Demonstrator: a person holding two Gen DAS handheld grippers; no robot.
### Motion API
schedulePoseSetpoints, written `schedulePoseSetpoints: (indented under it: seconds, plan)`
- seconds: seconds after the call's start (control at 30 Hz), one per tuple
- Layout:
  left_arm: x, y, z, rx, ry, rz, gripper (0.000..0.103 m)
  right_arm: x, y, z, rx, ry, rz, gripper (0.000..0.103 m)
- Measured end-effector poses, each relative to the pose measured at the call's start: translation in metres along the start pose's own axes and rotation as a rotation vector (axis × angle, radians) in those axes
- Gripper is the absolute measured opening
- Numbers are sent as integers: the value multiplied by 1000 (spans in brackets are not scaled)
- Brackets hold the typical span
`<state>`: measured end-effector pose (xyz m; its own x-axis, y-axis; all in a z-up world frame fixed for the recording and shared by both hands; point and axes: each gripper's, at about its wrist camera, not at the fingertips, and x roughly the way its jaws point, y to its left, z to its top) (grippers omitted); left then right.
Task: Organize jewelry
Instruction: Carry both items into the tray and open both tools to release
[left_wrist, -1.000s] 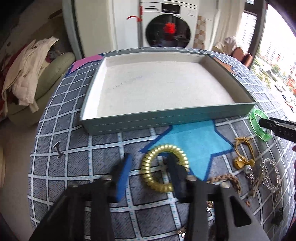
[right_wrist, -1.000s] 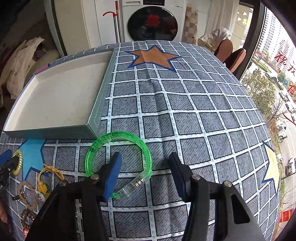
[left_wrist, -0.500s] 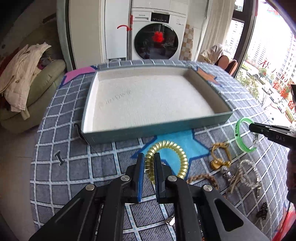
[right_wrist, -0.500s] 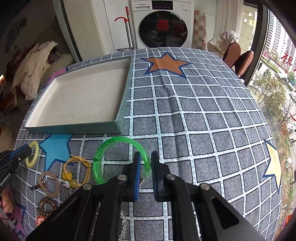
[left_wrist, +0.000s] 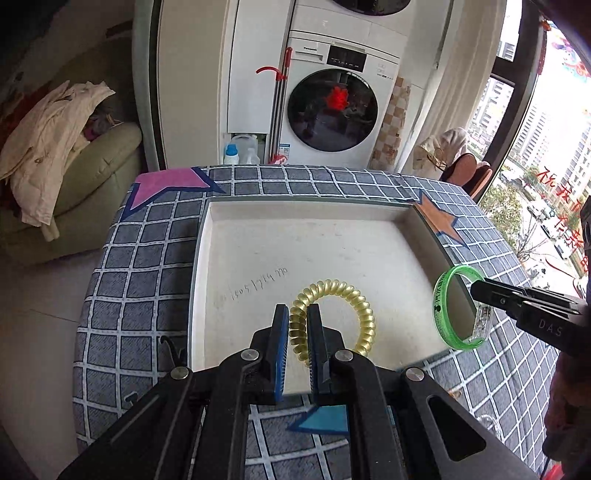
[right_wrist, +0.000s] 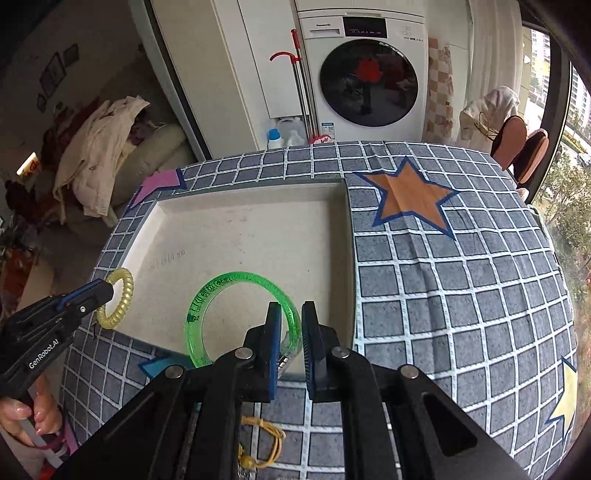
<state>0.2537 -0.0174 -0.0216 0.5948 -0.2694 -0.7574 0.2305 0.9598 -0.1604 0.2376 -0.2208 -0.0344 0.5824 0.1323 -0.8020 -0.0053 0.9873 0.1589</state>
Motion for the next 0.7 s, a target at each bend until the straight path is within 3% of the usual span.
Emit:
schedulePoseSetpoints:
  seconds: [0.2, 0.4, 0.7]
  plan:
    - [38, 6, 18, 4, 27, 60, 30, 43, 2, 19, 36, 36, -16, 12]
    - [72, 4, 17, 40, 73, 128, 30, 74, 1, 18, 40, 73, -54, 12]
    - [86, 1, 6, 63, 85, 200, 30, 84, 14, 11, -28, 74, -106, 14]
